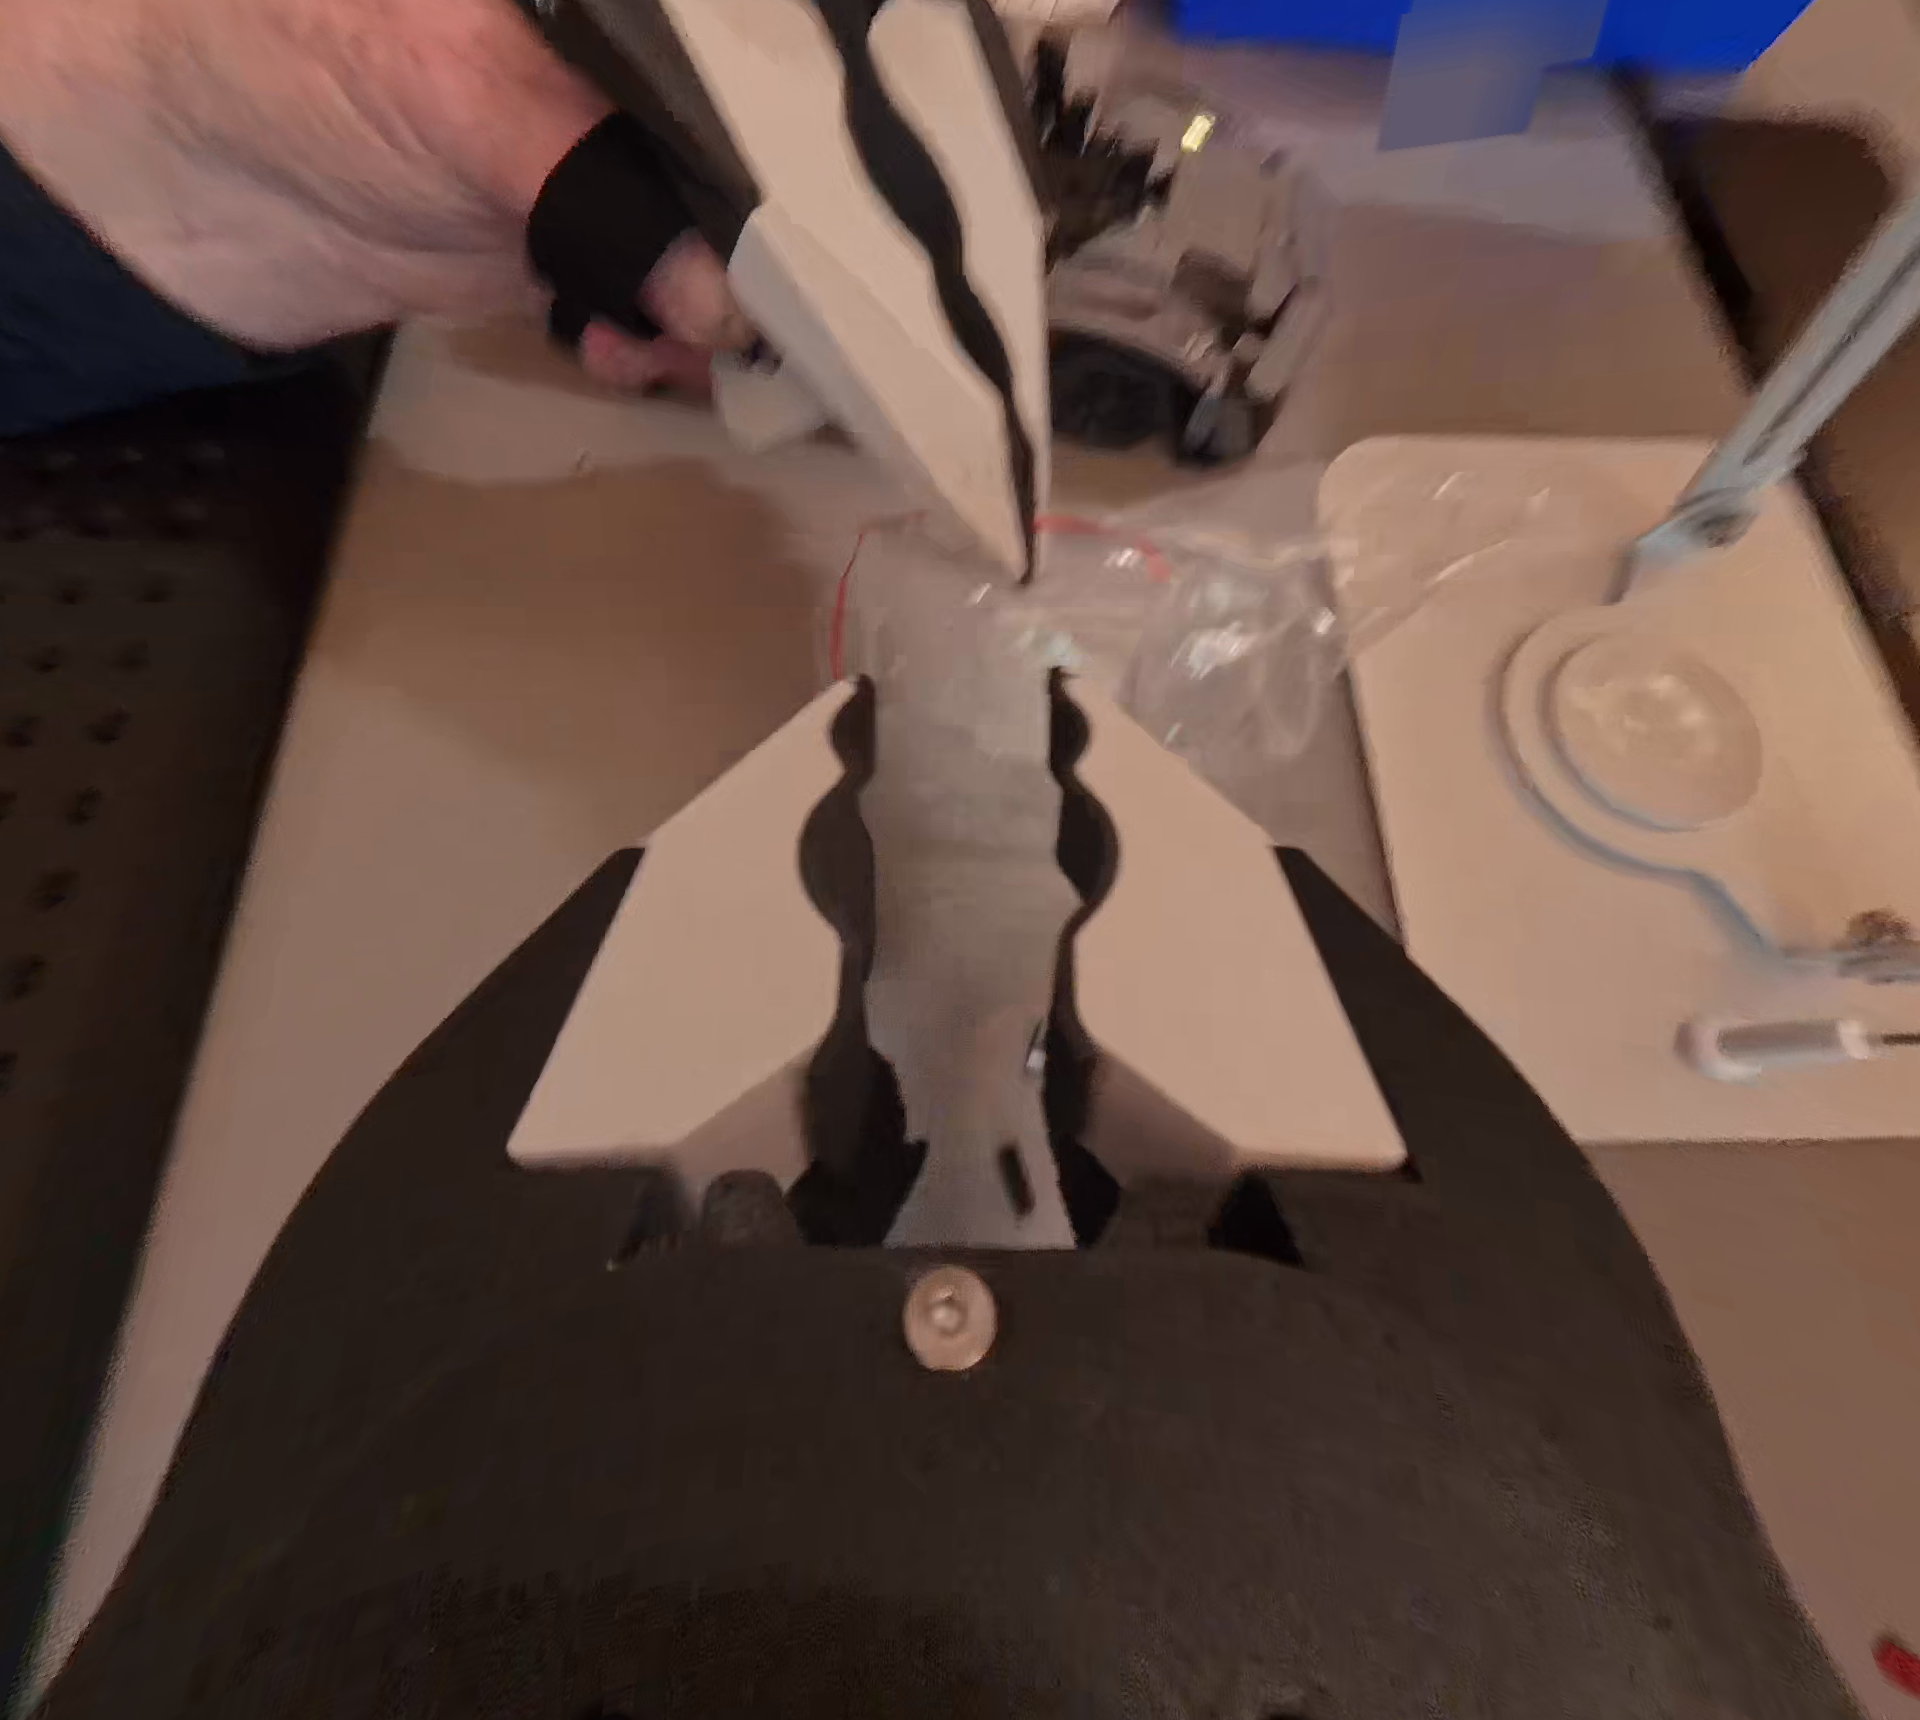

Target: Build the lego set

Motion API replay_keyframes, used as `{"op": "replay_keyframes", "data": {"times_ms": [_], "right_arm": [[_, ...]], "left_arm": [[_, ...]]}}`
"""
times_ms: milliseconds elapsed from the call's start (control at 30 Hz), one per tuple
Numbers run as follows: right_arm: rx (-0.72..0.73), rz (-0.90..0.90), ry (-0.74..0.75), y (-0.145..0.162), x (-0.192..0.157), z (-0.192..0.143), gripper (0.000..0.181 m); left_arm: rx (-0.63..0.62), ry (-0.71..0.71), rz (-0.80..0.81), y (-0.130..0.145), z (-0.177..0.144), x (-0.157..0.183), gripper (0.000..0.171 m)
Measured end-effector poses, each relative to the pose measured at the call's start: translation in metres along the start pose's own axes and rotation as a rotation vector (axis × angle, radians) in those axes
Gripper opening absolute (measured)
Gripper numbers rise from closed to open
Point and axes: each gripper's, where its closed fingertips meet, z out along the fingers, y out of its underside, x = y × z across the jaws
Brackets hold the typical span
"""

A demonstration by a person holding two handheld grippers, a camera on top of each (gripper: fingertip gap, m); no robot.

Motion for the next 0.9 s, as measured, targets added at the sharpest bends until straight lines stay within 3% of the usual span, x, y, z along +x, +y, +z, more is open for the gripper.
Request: {"op": "replay_keyframes", "data": {"times_ms": [267,433,733,900], "right_arm": [[-0.388,-0.066,-0.279,0.067,-0.071,-0.020,0.057],[-0.496,-0.094,-0.440,0.094,-0.117,-0.023,0.058],[-0.475,-0.126,-0.496,0.090,-0.143,-0.009,0.030],[-0.359,0.013,-0.404,0.070,-0.113,-0.006,0.029]], "left_arm": [[-0.080,-0.039,0.013,0.018,0.005,-0.005,0.000],[-0.080,-0.040,0.008,0.023,0.003,-0.005,0.000],[-0.091,-0.034,0.031,0.025,0.006,0.002,0.000],[-0.069,-0.036,0.022,0.022,0.004,0.002,0.000]]}}
